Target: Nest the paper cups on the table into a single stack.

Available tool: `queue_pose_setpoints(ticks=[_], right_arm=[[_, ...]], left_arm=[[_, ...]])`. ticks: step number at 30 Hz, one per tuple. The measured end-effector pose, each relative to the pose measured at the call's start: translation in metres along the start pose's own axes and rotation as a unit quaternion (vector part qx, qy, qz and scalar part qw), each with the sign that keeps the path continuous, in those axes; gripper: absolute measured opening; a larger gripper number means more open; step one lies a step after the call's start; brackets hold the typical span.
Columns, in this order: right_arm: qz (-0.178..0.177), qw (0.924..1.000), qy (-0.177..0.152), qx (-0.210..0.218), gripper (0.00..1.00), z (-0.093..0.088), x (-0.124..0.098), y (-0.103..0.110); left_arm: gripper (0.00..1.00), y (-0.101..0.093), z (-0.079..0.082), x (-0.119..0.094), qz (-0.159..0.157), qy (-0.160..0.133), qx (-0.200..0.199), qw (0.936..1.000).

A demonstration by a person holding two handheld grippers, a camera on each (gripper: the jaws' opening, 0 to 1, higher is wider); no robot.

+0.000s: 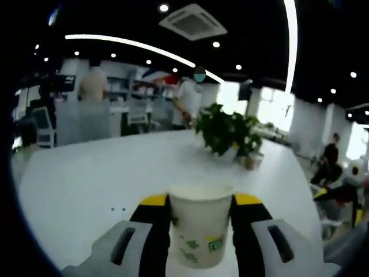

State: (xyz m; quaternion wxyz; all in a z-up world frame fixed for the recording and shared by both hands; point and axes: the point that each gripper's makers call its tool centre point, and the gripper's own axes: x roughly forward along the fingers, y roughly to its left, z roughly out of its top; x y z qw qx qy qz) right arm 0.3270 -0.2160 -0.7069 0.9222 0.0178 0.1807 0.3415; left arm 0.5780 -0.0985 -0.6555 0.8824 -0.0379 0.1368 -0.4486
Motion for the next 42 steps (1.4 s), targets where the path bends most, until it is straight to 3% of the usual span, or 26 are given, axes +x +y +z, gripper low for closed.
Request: queue_pose_setpoints(ticks=[3,17,28,42], right_arm=[[0.002,1.0,0.001,-0.003,0.98,0.0,0.0,0.002],[0.002,1.0,0.0,-0.007,0.98,0.006,0.001,0.003],[0.007,0.9999,-0.003,-0.011,0.98,0.011,0.001,0.009],[0.008,0.9999,-0.004,-0.013,0.98,0.012,-0.001,0.015]], left_arm=[[0.39,-0.004,0.008,-0.003,-0.009,-0.021,-0.007,0.9997],[0.35,-0.016,0.016,-0.006,-0.022,-0.035,0.009,0.9991],[0.38,-0.032,0.03,-0.015,-0.036,-0.057,0.009,0.9977],[0.39,-0.05,0.034,-0.033,-0.046,-0.067,0.012,0.9966]])
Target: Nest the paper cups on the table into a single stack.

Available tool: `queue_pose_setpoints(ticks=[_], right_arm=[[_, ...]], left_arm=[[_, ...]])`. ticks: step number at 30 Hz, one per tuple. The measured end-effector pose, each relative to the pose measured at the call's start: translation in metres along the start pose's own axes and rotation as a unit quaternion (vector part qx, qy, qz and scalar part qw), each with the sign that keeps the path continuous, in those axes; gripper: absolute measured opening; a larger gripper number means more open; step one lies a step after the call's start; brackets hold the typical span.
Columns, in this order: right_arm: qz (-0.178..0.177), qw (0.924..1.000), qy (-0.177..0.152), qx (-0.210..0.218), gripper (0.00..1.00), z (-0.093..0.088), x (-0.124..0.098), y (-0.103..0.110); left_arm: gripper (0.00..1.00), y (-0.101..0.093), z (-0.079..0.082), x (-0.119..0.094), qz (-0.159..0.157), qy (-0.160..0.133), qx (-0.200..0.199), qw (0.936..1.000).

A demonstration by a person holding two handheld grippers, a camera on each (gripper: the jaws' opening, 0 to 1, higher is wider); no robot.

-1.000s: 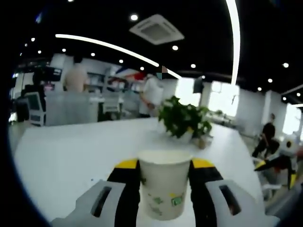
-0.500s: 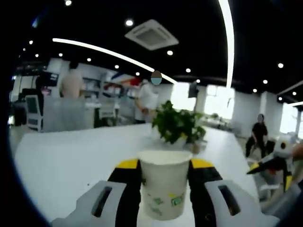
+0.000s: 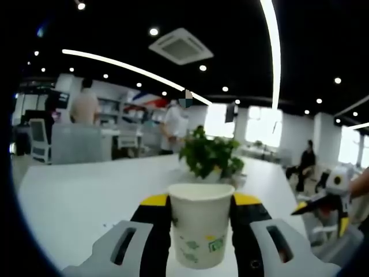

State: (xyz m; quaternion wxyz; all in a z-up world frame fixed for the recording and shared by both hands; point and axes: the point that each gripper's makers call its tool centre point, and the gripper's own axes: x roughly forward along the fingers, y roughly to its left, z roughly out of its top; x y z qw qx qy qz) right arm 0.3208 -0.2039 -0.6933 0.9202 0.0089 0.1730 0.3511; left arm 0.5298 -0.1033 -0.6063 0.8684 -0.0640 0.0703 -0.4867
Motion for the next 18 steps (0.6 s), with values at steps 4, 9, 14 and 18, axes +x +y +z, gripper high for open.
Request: queue_pose_setpoints(ticks=[4,9,14,18], right_arm=[[-0.001,1.0,-0.001,0.0,0.98,0.0,0.0,0.001],[0.0,1.0,-0.002,0.0,0.98,0.001,0.0,0.004],[0.001,1.0,-0.003,-0.001,0.98,0.002,-0.001,0.006],[0.001,1.0,-0.004,-0.002,0.98,0.002,-0.002,0.009]], left_arm=[[0.39,-0.006,0.003,-0.004,0.001,-0.005,0.006,1.0],[0.4,-0.016,0.01,-0.009,-0.007,-0.019,0.006,0.9998],[0.39,-0.033,0.011,-0.015,-0.008,-0.017,0.016,0.9997],[0.39,-0.039,0.012,-0.021,-0.014,-0.022,0.018,0.9995]])
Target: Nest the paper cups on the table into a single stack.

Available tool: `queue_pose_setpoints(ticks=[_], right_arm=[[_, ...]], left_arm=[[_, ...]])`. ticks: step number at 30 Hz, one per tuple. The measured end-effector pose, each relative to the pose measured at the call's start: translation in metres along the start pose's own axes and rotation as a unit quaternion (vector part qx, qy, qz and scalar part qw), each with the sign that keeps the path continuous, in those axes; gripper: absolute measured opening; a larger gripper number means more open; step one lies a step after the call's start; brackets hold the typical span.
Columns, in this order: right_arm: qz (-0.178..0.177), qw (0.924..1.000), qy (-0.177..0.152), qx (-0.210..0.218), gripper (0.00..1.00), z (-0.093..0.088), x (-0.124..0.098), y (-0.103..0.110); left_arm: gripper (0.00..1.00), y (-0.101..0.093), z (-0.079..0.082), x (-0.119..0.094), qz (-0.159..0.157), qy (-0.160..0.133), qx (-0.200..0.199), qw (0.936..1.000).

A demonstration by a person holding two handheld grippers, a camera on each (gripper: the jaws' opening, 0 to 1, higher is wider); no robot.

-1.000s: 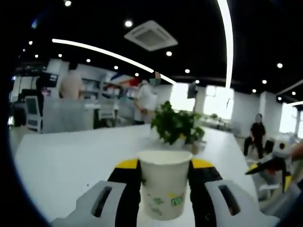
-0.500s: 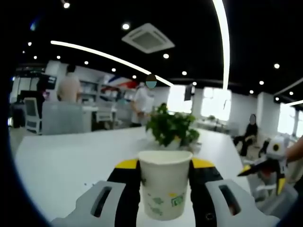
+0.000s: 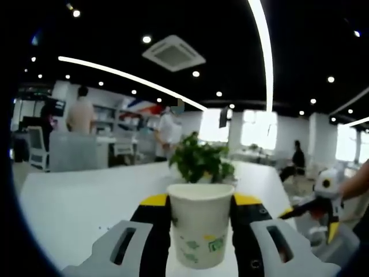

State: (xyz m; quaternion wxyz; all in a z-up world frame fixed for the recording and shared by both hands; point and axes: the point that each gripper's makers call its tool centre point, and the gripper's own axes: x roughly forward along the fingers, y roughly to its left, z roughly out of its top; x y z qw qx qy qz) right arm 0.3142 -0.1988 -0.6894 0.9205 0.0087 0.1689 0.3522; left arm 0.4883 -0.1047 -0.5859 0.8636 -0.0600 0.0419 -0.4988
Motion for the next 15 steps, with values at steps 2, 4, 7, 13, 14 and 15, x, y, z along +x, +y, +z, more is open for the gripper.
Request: queue_pose_setpoints(ticks=[2,4,7,13,14,15], right_arm=[[0.001,1.0,0.0,-0.001,0.98,0.0,-0.001,0.002],[0.002,1.0,0.001,-0.001,0.98,-0.001,-0.001,0.003],[0.003,1.0,0.003,-0.002,0.98,-0.002,-0.001,0.004],[0.005,1.0,0.001,-0.004,0.98,-0.001,-0.001,0.007],[0.005,1.0,0.001,-0.004,0.98,0.0,-0.001,0.007],[0.005,1.0,0.001,-0.004,0.98,0.0,-0.001,0.007]], left_arm=[[0.39,-0.006,0.002,-0.004,-0.004,-0.003,-0.001,1.0],[0.39,-0.011,0.004,-0.008,-0.007,-0.005,0.001,1.0],[0.39,-0.019,0.008,-0.013,-0.014,-0.01,0.003,0.9999],[0.39,-0.033,0.012,-0.024,-0.019,-0.022,0.0,0.9996],[0.39,-0.036,0.011,-0.025,-0.02,-0.023,0.0,0.9996],[0.39,-0.038,0.01,-0.027,-0.02,-0.025,0.0,0.9995]])
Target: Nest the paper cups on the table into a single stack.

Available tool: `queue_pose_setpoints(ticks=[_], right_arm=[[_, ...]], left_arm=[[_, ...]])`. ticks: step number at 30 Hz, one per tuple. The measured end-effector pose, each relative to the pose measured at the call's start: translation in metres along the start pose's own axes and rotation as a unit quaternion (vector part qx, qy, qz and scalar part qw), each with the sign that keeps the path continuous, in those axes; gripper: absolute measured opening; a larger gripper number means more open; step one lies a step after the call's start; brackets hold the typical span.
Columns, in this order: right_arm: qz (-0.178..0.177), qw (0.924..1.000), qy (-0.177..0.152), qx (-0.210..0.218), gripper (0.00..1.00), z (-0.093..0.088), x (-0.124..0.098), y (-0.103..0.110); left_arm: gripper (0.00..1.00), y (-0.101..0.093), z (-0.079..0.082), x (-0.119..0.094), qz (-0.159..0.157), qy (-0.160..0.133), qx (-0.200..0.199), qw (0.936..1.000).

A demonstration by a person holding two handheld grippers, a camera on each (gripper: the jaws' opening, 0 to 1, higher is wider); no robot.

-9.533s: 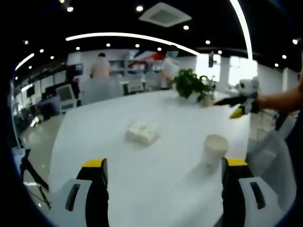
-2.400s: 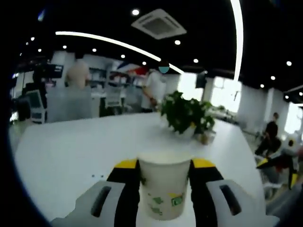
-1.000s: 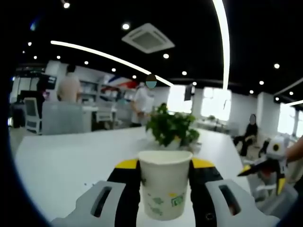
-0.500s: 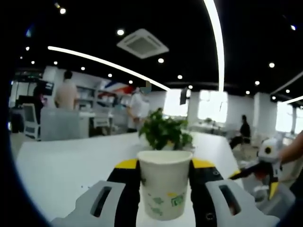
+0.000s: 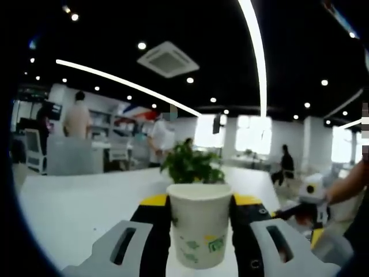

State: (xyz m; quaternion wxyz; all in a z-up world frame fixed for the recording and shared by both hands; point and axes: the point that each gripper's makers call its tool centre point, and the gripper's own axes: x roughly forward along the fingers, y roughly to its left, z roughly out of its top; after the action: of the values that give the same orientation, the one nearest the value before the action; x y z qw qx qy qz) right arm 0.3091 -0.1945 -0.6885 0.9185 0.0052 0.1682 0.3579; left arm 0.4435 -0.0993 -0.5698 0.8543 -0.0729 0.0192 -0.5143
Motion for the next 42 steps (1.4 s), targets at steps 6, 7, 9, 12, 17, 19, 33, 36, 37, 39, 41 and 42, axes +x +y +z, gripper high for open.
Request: queue_pose_setpoints(ticks=[6,7,9,12,17,19,33,36,37,39,41,42], right_arm=[[0.004,1.0,0.002,0.0,0.98,0.0,0.001,0.002],[0.005,1.0,0.002,0.0,0.98,0.0,0.001,0.002],[0.005,1.0,0.002,0.0,0.98,0.0,0.002,0.002],[0.006,1.0,0.002,-0.001,0.98,0.001,0.002,0.002],[0.006,1.0,0.0,-0.002,0.98,0.002,0.003,0.003],[0.005,1.0,0.0,-0.002,0.98,0.001,0.003,0.003],[0.005,1.0,-0.001,0.0,0.98,-0.001,0.003,0.005],[0.005,1.0,-0.001,-0.001,0.98,0.0,0.003,0.005],[0.005,1.0,-0.001,0.0,0.98,0.0,0.003,0.005],[0.007,1.0,-0.001,0.0,0.98,0.0,0.004,0.006],[0.008,1.0,0.0,-0.001,0.98,-0.001,0.005,0.008],[0.009,1.0,0.0,-0.001,0.98,-0.001,0.005,0.009]], left_arm=[[0.39,-0.012,0.003,-0.008,-0.002,-0.015,0.008,0.9998],[0.39,-0.014,0.004,-0.009,-0.002,-0.018,0.01,0.9998],[0.39,-0.015,0.006,-0.012,0.007,-0.027,0.025,0.9993],[0.39,-0.021,0.007,-0.014,0.006,-0.031,0.028,0.9991],[0.39,-0.032,0.01,-0.017,0.004,-0.04,0.038,0.9985],[0.39,-0.037,0.012,-0.02,0.002,-0.046,0.036,0.9983],[0.39,-0.061,0.016,-0.04,-0.002,-0.062,0.047,0.997],[0.39,-0.069,0.016,-0.044,-0.006,-0.061,0.059,0.9964],[0.39,-0.072,0.015,-0.045,-0.008,-0.061,0.06,0.9963],[0.39,-0.08,0.014,-0.047,-0.013,-0.06,0.062,0.9961],[0.39,-0.086,0.012,-0.049,-0.018,-0.06,0.064,0.9959],[0.39,-0.087,0.011,-0.05,-0.018,-0.06,0.064,0.996]])
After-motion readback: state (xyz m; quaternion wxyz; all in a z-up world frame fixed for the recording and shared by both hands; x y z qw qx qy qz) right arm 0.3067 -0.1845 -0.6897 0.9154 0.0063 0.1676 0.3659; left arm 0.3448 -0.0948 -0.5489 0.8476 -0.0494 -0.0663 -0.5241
